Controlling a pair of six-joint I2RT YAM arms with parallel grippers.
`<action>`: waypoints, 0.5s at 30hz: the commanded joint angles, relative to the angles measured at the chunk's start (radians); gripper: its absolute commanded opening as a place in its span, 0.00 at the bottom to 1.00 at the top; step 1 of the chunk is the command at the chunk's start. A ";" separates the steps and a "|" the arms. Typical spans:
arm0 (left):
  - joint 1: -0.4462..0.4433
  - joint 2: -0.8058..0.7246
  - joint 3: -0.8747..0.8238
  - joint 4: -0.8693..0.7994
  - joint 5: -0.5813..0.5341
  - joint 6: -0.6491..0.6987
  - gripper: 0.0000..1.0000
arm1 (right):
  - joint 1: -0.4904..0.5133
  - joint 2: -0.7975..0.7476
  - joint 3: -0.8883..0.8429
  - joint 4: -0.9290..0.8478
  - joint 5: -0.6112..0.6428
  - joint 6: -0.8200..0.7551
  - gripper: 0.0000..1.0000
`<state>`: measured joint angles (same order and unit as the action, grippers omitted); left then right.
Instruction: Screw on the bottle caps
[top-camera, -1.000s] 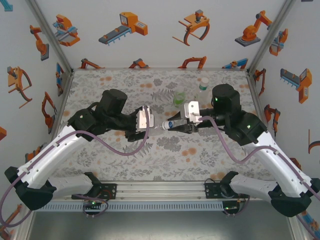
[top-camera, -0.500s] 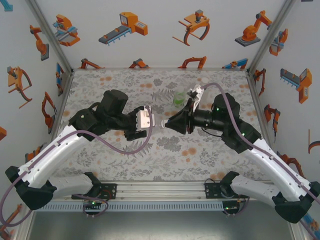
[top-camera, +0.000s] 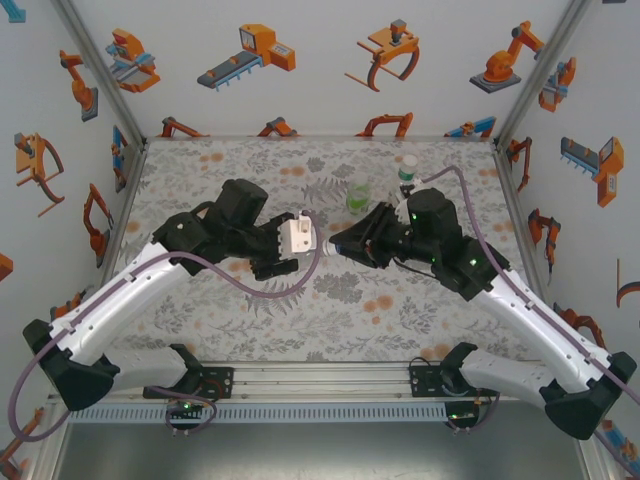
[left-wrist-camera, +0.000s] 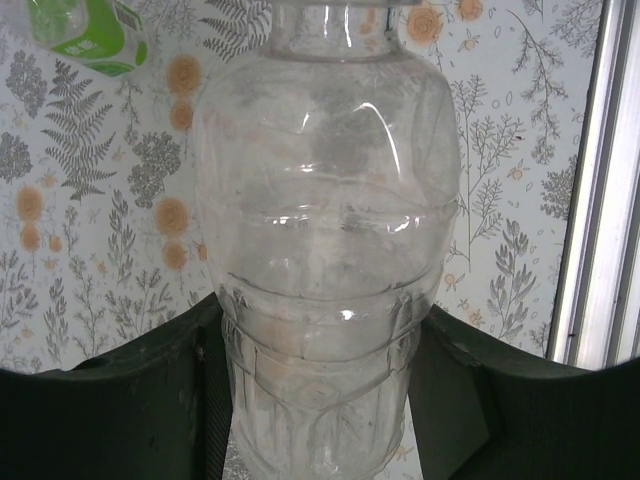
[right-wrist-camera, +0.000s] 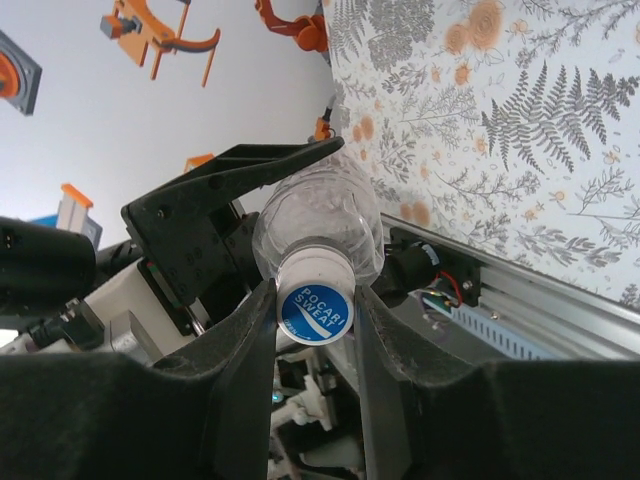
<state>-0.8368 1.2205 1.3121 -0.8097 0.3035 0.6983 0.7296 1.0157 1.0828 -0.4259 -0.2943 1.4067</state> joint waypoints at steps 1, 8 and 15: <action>-0.008 0.001 0.016 0.130 0.061 -0.018 0.00 | 0.014 0.013 0.009 -0.050 -0.015 0.057 0.12; -0.010 -0.013 0.007 0.113 0.118 -0.003 0.00 | 0.005 -0.049 0.082 -0.070 0.112 -0.234 0.51; -0.015 -0.039 -0.006 0.112 0.141 -0.013 0.01 | 0.004 -0.114 0.132 -0.017 0.153 -0.673 0.56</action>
<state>-0.8448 1.2114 1.3121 -0.7208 0.3958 0.6952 0.7307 0.9321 1.1828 -0.4824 -0.1635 0.9901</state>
